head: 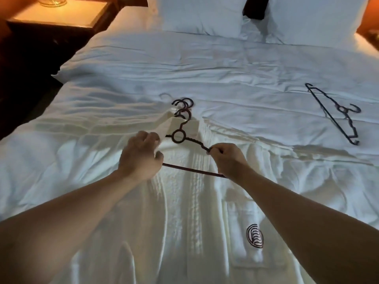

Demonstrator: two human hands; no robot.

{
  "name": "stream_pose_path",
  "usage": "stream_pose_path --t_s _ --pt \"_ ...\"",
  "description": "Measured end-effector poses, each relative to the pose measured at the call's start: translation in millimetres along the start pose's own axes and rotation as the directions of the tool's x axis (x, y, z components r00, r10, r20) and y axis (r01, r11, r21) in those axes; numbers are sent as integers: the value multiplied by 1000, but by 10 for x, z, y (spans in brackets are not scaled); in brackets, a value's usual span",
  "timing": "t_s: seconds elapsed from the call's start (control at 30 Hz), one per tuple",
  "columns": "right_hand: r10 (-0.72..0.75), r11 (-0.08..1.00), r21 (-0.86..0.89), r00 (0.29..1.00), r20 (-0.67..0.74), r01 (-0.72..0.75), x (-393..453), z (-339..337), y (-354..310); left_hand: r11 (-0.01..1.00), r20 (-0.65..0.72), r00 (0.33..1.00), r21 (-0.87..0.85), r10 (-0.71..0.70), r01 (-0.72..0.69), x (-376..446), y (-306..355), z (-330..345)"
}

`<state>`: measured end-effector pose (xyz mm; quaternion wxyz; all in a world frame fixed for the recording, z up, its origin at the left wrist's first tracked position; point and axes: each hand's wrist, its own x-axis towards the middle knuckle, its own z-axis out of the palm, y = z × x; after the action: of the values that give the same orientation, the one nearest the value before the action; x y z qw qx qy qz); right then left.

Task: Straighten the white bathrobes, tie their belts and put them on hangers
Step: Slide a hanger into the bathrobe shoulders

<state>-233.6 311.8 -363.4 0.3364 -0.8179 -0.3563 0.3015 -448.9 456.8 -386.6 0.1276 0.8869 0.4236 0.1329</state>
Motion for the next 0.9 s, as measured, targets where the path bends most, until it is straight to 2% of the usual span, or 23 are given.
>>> stream_pose_path --t_s 0.07,0.1,0.2,0.27,0.3,0.37,0.43,0.5,0.53,0.57,0.63,0.73,0.83,0.9 --pt "16 999 38 998 69 -18 116 167 -138 957 108 964 135 242 -256 -28 -84 57" --pt "29 996 78 994 108 -38 180 239 -164 934 172 938 143 302 -327 -51 -96 69" --pt "56 996 64 984 167 -67 326 362 -109 899 272 894 164 355 -406 -112 -126 138" --pt "40 997 -68 968 247 -24 357 365 -42 899 301 892 179 337 -400 -139 -108 179" --pt "19 980 -195 952 305 43 368 342 -16 900 302 894 185 330 -395 -143 -94 186" --pt "4 836 -499 907 422 229 391 287 -11 911 285 909 190 305 -365 -163 -61 185" --pt "-2 615 -697 885 466 369 405 227 -49 928 228 931 178 285 -328 -183 -46 195" --pt "-89 413 -788 882 463 456 389 177 -56 947 179 950 151 255 -283 -196 -37 207" --pt "-151 356 -805 879 452 475 381 145 -26 953 168 954 134 247 -270 -191 -37 213" --pt "-233 343 -806 875 424 482 359 111 18 955 160 956 127 247 -268 -180 -37 219" --pt "-379 435 -770 870 314 467 310 32 170 955 138 957 118 256 -273 -141 -44 235" --pt "-480 605 -645 860 174 468 231 -131 476 962 113 965 109 238 -250 -114 -57 253" --pt "-560 664 -533 821 110 524 173 -282 680 951 92 954 94 285 -293 -88 -54 298" --pt "-629 651 -510 775 53 563 106 -309 657 936 96 937 73 337 -344 -50 -14 346"
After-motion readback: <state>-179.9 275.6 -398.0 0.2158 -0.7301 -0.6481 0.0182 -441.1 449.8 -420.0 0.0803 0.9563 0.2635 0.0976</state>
